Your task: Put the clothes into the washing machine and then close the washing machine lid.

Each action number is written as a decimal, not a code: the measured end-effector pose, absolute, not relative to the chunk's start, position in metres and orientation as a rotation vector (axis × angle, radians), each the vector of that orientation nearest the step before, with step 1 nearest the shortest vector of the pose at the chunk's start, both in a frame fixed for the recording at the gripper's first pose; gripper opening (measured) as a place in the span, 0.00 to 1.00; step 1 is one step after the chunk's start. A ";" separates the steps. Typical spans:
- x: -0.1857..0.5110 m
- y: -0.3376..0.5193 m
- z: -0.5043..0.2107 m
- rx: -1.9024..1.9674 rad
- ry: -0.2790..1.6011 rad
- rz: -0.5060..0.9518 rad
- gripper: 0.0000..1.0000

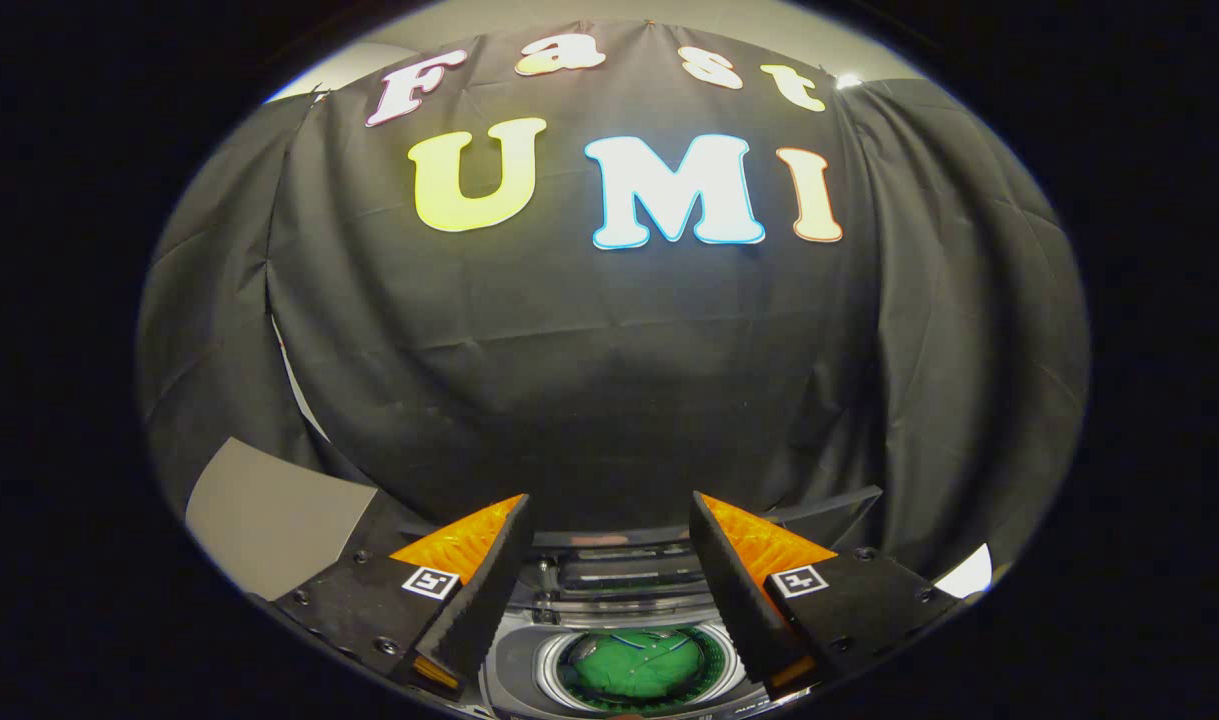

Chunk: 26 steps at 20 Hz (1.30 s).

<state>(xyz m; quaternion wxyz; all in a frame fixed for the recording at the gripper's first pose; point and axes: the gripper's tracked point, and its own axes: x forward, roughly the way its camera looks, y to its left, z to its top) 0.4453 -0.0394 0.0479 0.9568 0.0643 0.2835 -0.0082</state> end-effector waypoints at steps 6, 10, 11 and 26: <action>0.479 -0.042 0.019 0.196 0.657 -0.026 0.97; 0.490 -0.044 0.006 0.197 0.688 -0.034 0.97; 0.492 -0.045 0.002 0.194 0.699 -0.039 0.97; 0.493 -0.048 -0.021 0.068 0.821 -0.009 0.98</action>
